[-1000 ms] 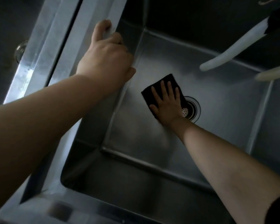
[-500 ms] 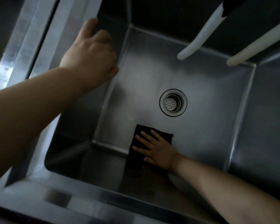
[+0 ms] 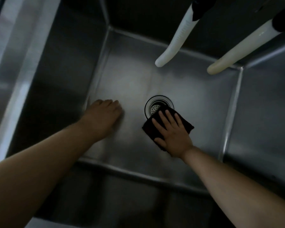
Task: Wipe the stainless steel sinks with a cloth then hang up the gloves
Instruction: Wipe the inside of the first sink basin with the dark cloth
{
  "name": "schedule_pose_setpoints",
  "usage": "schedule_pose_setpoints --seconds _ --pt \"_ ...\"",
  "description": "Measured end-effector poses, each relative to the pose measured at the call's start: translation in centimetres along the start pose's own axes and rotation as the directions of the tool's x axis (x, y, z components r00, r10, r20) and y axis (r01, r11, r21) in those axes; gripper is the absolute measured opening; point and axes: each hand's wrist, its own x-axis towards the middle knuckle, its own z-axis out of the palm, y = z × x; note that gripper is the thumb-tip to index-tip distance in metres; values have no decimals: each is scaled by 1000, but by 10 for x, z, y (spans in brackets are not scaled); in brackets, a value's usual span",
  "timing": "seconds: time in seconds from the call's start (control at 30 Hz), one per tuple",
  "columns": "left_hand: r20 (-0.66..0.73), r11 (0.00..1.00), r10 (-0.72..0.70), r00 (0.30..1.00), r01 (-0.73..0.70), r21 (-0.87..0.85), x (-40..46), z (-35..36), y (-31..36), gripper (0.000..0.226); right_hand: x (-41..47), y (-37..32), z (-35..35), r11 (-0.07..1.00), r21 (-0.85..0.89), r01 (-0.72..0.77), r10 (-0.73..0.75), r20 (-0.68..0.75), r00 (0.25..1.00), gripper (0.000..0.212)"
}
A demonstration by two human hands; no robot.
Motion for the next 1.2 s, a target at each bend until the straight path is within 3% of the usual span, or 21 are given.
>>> schedule_pose_setpoints --seconds 0.17,0.37,0.47,0.67,0.83,1.03,1.2 --pt "103 996 -56 993 49 71 17 31 14 102 -22 -15 15 997 -14 -78 78 -23 997 66" --pt "114 994 -97 989 102 -45 22 46 22 90 -7 -23 20 990 -24 142 -144 -77 987 67" --pt "122 990 -90 988 102 -98 22 46 19 93 26 -30 10 983 2 186 -185 -72 980 63" --pt "132 984 -111 985 128 -124 26 47 21 98 105 -20 -10 998 60 21 -18 -44 999 62" --pt "141 986 -105 984 122 -111 26 48 20 110 119 13 -20 994 36 -106 107 -53 993 62" --pt "110 986 -100 989 113 -126 24 56 17 117 70 58 -16 942 88 -325 330 -42 943 65" --pt "90 985 -86 992 99 -144 24 58 16 119 -8 41 3 939 77 -336 338 -8 941 64"
